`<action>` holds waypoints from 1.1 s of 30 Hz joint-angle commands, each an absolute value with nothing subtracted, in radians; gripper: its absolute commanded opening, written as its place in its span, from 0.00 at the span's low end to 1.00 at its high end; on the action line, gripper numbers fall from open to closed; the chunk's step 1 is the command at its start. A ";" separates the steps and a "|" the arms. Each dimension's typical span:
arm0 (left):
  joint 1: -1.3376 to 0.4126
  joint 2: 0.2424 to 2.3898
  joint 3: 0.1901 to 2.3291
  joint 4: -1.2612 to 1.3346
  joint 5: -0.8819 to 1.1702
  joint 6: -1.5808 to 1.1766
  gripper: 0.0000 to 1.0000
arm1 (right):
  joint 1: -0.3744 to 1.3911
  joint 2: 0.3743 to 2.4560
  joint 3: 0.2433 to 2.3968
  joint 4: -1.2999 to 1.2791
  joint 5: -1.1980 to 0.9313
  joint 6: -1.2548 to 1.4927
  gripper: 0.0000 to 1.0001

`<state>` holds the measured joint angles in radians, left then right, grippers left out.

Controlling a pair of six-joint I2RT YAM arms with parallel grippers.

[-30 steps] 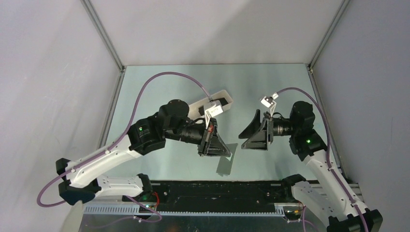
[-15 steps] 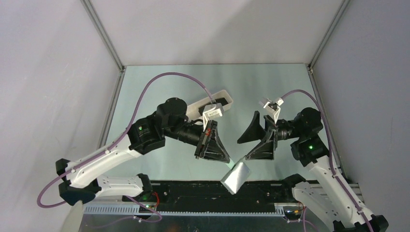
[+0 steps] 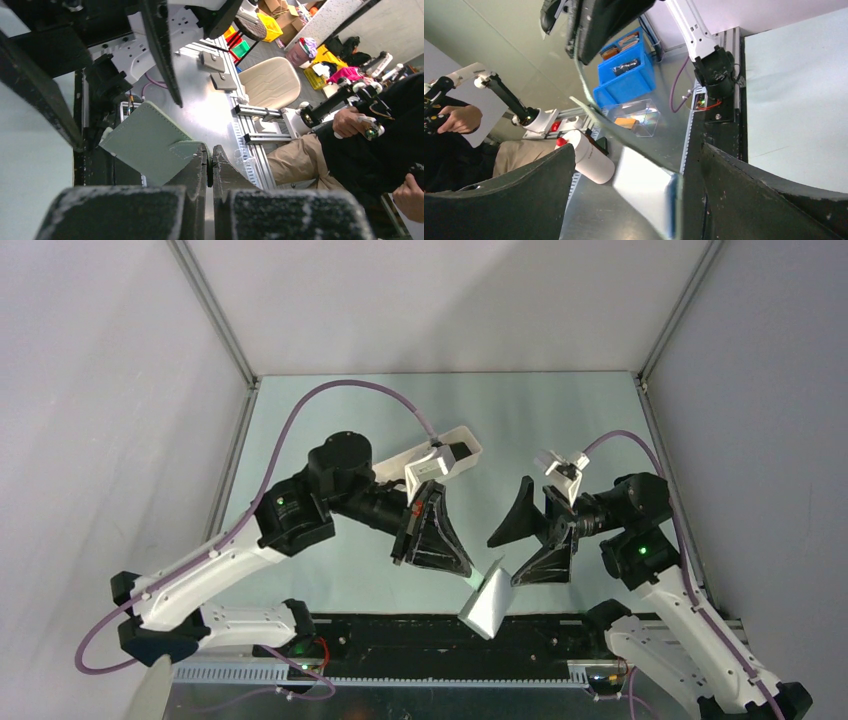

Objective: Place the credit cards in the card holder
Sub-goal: Open the card holder.

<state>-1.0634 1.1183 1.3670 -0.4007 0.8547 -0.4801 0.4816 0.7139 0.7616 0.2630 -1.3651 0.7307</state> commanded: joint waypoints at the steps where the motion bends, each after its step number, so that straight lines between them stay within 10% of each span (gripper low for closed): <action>1: -1.057 1.129 1.422 -0.340 0.949 -0.497 0.00 | 0.487 0.702 0.814 0.262 -1.325 0.687 0.96; 33: -1.036 1.205 1.484 -0.257 0.957 -0.525 0.00 | 0.581 0.732 0.880 0.314 -1.305 0.744 0.81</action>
<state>-1.0439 1.2095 1.4555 -0.3138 0.9550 -0.5083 0.5732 0.7258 0.8440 0.2008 -1.3083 0.6807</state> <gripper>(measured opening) 0.022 0.825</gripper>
